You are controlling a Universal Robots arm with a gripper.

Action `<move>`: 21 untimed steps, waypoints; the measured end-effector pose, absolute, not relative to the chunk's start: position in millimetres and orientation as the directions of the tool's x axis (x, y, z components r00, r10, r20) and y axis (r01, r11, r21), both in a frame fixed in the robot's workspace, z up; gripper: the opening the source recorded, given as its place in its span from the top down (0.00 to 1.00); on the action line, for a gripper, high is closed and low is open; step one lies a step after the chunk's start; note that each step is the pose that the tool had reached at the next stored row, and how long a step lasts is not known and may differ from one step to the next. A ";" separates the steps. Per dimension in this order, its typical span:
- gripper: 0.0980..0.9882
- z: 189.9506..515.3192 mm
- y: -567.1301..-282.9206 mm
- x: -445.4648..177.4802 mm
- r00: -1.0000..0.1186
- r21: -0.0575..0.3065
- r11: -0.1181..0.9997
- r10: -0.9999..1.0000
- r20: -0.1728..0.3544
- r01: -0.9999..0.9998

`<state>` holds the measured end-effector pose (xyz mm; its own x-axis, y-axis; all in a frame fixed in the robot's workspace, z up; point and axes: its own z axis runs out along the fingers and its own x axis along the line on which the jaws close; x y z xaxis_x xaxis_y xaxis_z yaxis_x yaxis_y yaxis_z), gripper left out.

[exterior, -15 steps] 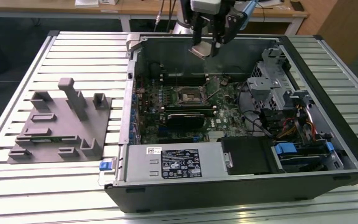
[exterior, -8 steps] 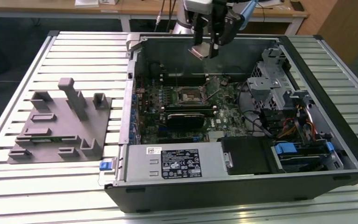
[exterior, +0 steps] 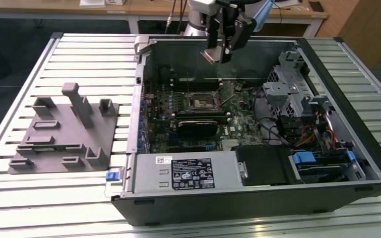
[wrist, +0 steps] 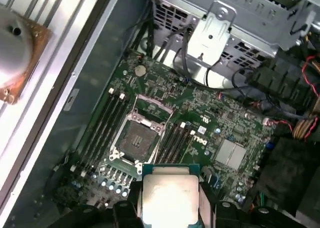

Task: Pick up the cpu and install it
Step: 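Place the cpu into insertion slot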

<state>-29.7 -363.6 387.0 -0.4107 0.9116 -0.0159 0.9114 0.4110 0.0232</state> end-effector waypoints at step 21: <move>0.51 380.9 -363.6 -29.8 -0.032 0.023 0.032 0.999 -0.016 0.999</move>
